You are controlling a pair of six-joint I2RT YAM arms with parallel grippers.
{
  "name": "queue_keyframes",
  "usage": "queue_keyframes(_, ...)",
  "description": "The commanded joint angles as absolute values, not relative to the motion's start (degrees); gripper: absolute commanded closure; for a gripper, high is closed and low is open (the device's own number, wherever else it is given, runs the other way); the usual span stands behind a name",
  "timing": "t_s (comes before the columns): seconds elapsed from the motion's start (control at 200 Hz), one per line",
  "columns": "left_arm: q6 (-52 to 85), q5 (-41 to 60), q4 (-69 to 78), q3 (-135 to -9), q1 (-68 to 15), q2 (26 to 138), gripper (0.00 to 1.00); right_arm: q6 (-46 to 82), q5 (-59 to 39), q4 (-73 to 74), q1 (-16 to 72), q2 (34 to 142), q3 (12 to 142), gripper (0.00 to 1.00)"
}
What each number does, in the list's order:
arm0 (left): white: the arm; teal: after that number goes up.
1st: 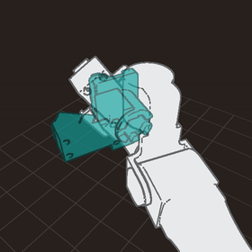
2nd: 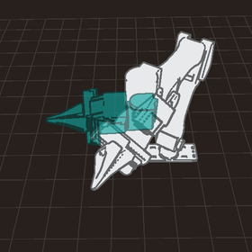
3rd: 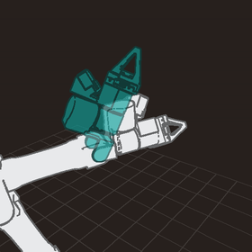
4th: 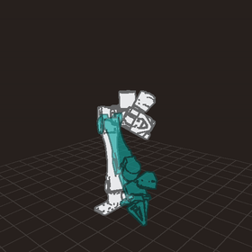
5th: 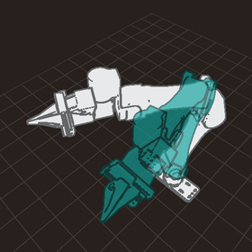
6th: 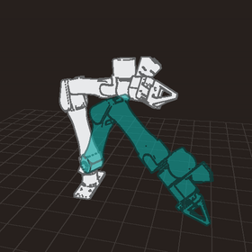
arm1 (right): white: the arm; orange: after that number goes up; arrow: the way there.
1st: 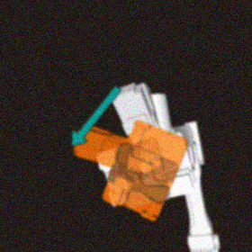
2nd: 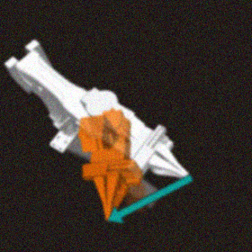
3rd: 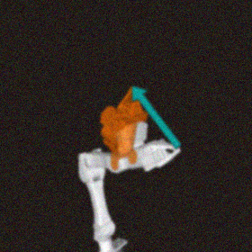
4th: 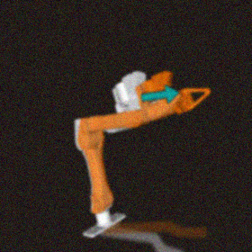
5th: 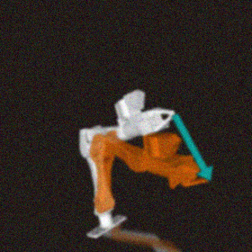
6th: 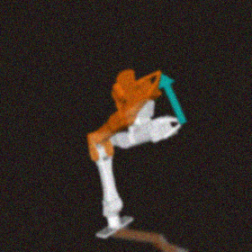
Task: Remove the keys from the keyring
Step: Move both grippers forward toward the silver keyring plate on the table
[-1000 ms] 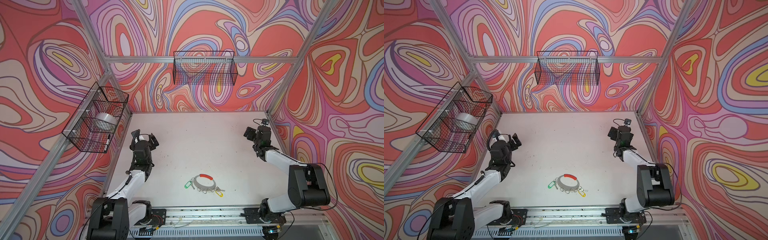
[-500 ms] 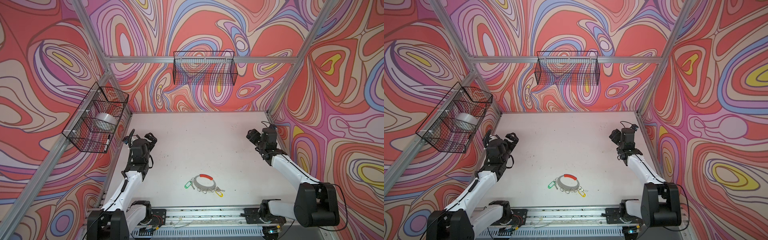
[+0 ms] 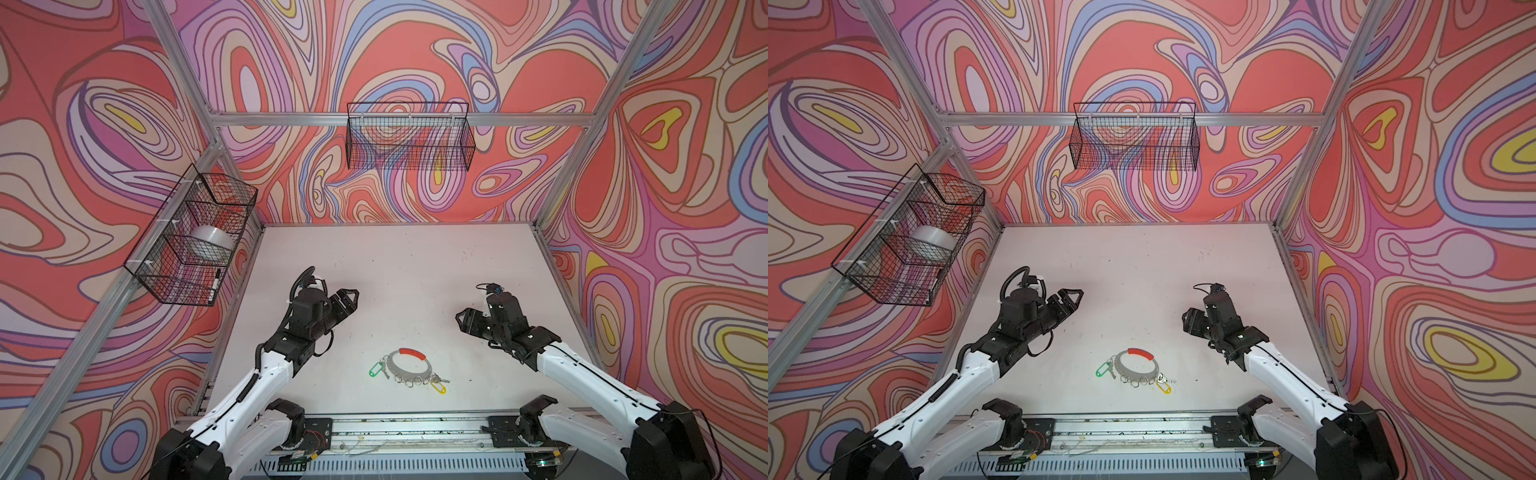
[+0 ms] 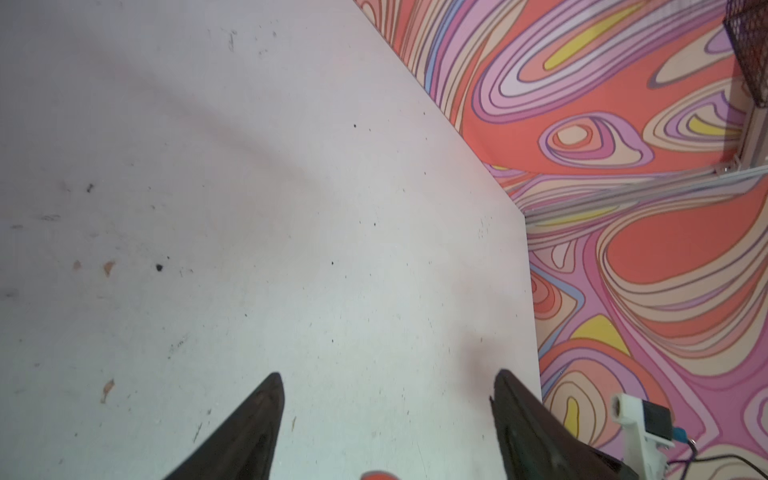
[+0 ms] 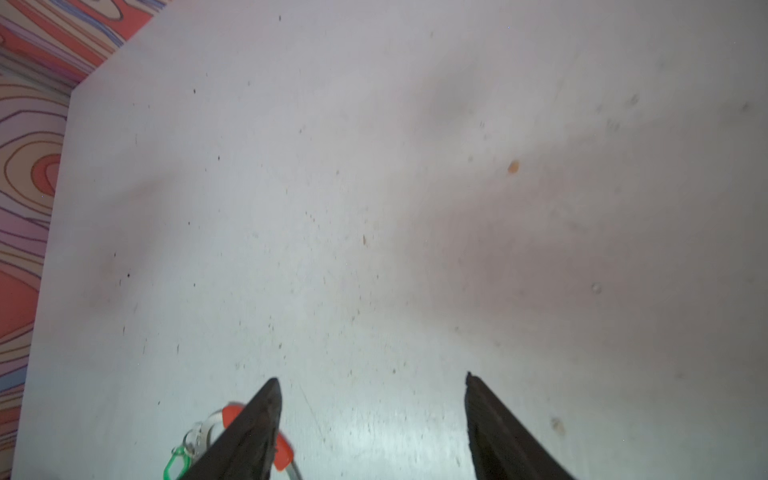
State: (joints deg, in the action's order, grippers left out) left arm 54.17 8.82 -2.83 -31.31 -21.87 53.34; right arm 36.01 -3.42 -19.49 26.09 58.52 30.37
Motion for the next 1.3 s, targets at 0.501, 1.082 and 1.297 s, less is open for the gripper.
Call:
queue_keyframes(0.501, 43.5, 13.8, -21.0, -35.4, -38.1, 59.9, 0.32, 38.0, -4.2, -19.2, 45.0, 58.8, 27.1, 0.44)
queue_keyframes(1.082, 41.3, 21.2, -22.2, -38.1, -38.1, 67.9, 0.49, 35.3, -14.0, -14.0, 49.2, 62.1, 22.8, 0.63)
queue_keyframes(1.297, 41.4, 22.0, -21.1, -37.7, -38.1, 68.2, 0.49, 34.7, -13.9, -13.4, 49.8, 64.2, 23.3, 0.71)
